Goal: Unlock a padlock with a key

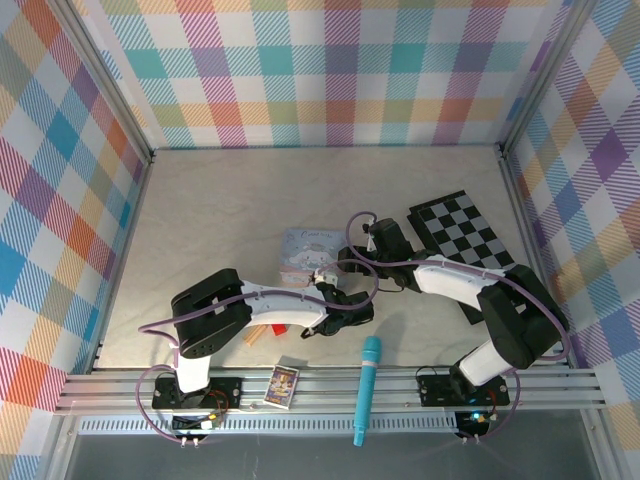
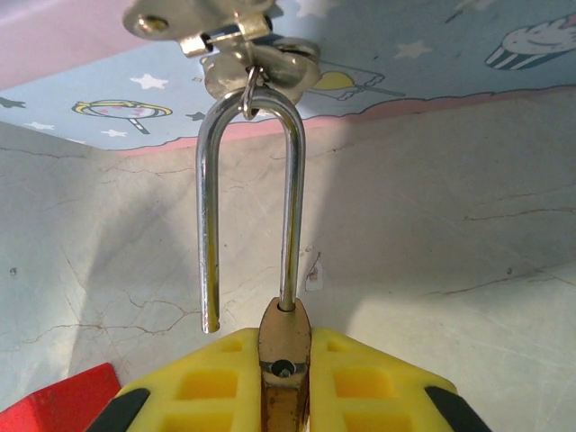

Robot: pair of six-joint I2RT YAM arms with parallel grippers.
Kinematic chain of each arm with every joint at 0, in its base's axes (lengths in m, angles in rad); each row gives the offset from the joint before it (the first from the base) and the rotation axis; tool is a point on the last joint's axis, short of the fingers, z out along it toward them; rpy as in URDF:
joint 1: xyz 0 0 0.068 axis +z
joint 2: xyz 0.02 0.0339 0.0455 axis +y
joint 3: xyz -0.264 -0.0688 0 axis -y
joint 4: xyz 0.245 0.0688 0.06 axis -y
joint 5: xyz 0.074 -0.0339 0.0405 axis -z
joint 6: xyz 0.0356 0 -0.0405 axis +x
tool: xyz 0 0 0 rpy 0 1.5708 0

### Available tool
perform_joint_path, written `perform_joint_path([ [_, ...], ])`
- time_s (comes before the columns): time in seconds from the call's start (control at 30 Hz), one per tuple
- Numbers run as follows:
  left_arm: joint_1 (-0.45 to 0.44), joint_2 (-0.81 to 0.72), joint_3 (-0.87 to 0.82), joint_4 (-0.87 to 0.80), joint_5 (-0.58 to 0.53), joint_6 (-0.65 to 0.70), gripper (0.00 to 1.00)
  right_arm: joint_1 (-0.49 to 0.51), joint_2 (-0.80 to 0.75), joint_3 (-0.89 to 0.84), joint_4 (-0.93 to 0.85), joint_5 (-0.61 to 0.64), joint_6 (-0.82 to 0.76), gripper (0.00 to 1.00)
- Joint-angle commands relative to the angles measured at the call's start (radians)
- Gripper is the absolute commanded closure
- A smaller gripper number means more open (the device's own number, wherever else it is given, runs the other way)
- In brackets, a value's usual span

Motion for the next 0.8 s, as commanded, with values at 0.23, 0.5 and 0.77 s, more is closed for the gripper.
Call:
perform_joint_path([
  [0.23, -0.031, -0.008, 0.006, 0.005, 0.051, -0.002, 0.76, 0.006, 0.029, -0.036, -0.102, 0.015, -0.001, 0.29],
  [0.5, -0.033, -0.104, -0.017, 0.029, 0.071, 0.007, 0.65, 0.006, 0.004, -0.028, -0.111, 0.014, 0.001, 0.28],
  [0.77, -0.015, -0.214, -0.003, 0.029, 0.055, 0.081, 0.23, 0.006, -0.035, 0.023, -0.163, -0.024, -0.065, 0.18],
])
